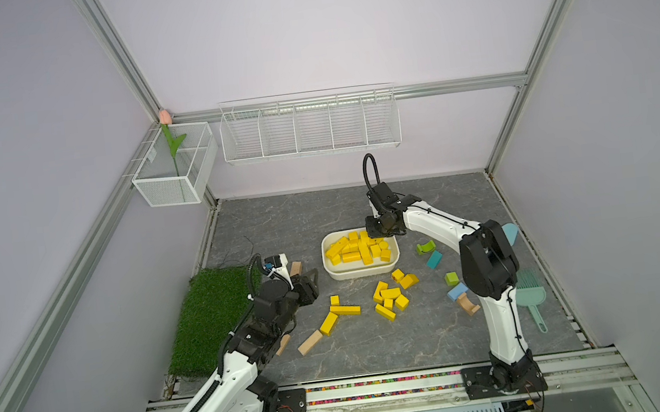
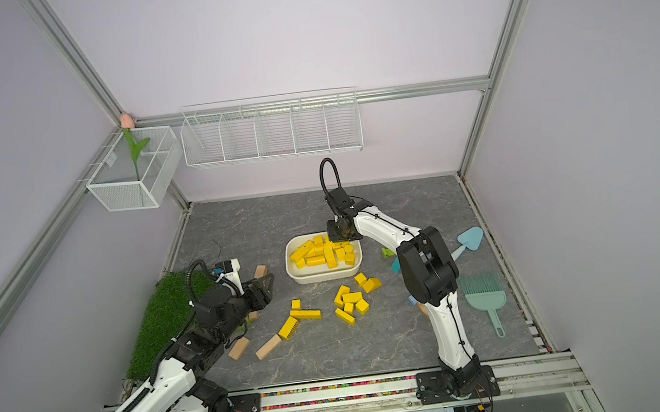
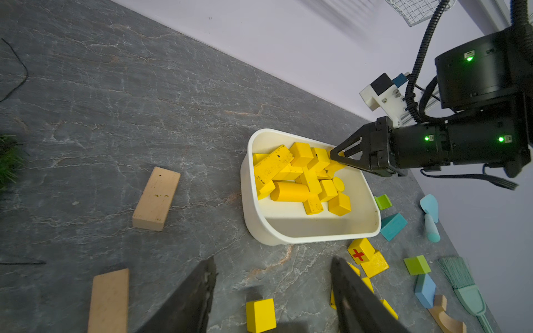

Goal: Pick out the yellow building blocks
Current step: Place the building block in the storage box.

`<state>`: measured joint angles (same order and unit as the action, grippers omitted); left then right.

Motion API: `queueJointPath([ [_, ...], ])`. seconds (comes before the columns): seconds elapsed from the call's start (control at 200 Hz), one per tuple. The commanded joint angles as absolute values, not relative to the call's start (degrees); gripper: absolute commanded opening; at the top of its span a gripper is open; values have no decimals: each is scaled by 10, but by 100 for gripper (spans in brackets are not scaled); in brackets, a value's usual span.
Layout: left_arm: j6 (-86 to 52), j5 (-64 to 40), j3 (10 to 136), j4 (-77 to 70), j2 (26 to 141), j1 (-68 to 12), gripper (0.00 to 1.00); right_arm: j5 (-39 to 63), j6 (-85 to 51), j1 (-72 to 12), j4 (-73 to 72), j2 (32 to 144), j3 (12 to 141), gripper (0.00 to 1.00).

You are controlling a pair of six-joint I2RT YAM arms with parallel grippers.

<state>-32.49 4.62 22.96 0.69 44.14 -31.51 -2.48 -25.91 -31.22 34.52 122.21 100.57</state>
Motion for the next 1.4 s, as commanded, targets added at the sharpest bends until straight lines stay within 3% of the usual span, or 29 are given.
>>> queueJointPath([
  [0.0,-329,46,223,-2,435,-311,65,-11,-270,-312,334,1238,1023,30],
  [0.285,-330,44,222,-2,435,-309,65,-8,-277,-314,336,1250,1035,31],
  [0.56,-330,43,221,-2,435,-309,66,-15,-275,-315,336,1243,1032,43],
  [1.395,-333,45,222,2,436,-307,66,15,-289,-314,326,1205,1019,43],
])
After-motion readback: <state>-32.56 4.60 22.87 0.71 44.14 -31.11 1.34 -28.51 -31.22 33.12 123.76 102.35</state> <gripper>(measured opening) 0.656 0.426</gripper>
